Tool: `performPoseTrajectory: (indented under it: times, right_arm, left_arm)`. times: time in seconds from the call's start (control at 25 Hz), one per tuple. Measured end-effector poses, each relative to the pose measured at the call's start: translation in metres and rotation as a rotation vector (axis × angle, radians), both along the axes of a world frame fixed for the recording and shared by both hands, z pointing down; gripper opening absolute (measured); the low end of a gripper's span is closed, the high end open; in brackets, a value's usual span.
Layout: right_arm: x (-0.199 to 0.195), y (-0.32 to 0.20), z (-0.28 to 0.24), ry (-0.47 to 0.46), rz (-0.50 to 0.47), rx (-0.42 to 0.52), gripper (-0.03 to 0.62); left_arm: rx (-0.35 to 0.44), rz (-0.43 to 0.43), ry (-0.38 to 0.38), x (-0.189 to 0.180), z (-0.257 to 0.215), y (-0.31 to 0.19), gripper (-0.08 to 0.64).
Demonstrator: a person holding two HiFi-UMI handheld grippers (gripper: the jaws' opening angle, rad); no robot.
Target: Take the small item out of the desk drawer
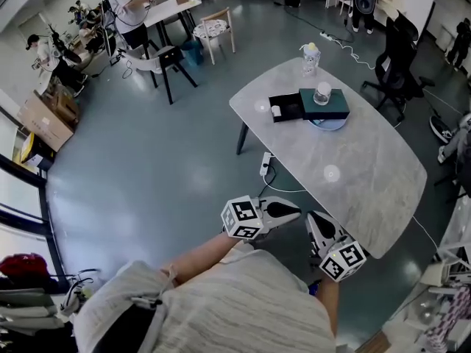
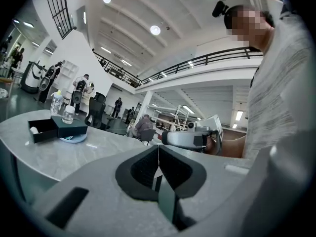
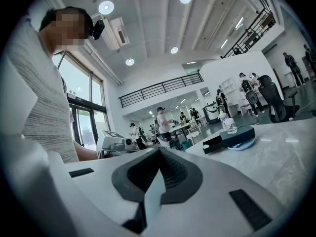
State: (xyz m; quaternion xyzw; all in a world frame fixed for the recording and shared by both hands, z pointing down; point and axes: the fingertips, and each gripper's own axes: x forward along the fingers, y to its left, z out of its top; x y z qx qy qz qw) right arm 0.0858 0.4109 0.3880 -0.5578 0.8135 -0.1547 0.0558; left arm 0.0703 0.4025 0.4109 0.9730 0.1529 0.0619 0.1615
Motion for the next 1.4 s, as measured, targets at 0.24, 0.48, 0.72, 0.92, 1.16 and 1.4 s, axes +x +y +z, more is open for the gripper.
performPoseTrajectory:
  times: [0.24,0.48,0.72,0.92,1.16,1.4]
  right_arm:
    - [-0.026,-0.055,0.004,-0.004,-0.087,-0.009,0.011]
    - [-0.052,-0.137,0.007,0.023,-0.192,-0.033,0.011]
    - [-0.070,-0.213,0.021,0.116,-0.251,-0.082,0.011]
    - [-0.073,-0.255,0.030,0.181,-0.262,-0.127,0.012]
    - [-0.062,-0.293,0.037,0.266,-0.294,-0.184,0.012]
    - [-0.031,-0.337,0.041,0.313,-0.311,-0.202,0.012]
  left_arm:
    - [-0.013,-0.083,-0.018,-0.026,0.004,-0.061,0.015]
    - [-0.016,-0.135,-0.024,-0.051,0.005,-0.140,0.015]
    - [-0.031,-0.168,-0.045,-0.084,0.011,-0.219,0.015]
    - [-0.058,-0.173,-0.065,-0.102,0.026,-0.259,0.015]
    - [-0.118,-0.198,-0.065,-0.102,0.042,-0.292,0.015]
    - [-0.133,-0.251,-0.069,-0.088,0.047,-0.332,0.015]
